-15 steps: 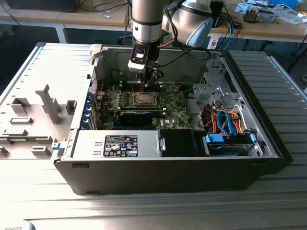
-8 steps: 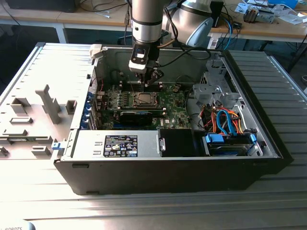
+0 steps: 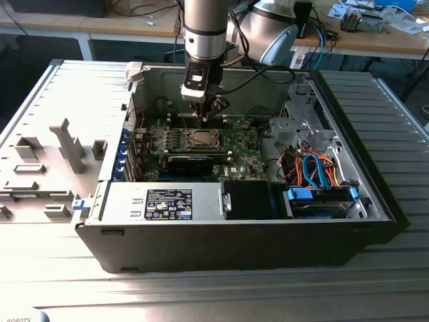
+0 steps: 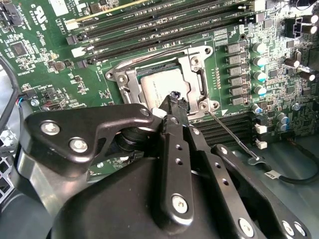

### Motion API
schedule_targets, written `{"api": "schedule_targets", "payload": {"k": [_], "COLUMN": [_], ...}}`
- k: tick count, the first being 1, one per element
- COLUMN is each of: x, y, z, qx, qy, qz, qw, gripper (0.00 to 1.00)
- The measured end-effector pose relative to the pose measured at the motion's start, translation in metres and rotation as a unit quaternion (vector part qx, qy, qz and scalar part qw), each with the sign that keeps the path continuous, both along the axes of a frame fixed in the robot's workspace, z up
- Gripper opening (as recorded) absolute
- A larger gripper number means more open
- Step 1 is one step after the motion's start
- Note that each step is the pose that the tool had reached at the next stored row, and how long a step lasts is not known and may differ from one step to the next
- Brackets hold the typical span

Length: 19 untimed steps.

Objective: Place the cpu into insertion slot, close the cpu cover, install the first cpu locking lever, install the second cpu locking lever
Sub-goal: 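Install the first cpu locking lever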

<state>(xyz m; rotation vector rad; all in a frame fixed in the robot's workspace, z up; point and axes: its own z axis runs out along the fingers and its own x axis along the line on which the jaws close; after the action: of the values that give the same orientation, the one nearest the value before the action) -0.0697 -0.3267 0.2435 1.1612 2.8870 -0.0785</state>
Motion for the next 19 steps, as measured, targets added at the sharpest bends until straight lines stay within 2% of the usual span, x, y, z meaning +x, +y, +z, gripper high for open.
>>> {"api": "schedule_targets", "payload": {"k": [8,11,19], "x": [0.0000,0.0000,0.0000], "y": [0.0000,0.0000,0.0000], "z": [0.0000,0.0000,0.0000], "qx": [0.0000,0.0000,0.0000], "qy": [0.0000,0.0000,0.0000], "qz": [0.010,0.034,0.042], "qw": [0.99995,0.99942,0.99911], "gripper": [0.11,0.11,0.11]}}
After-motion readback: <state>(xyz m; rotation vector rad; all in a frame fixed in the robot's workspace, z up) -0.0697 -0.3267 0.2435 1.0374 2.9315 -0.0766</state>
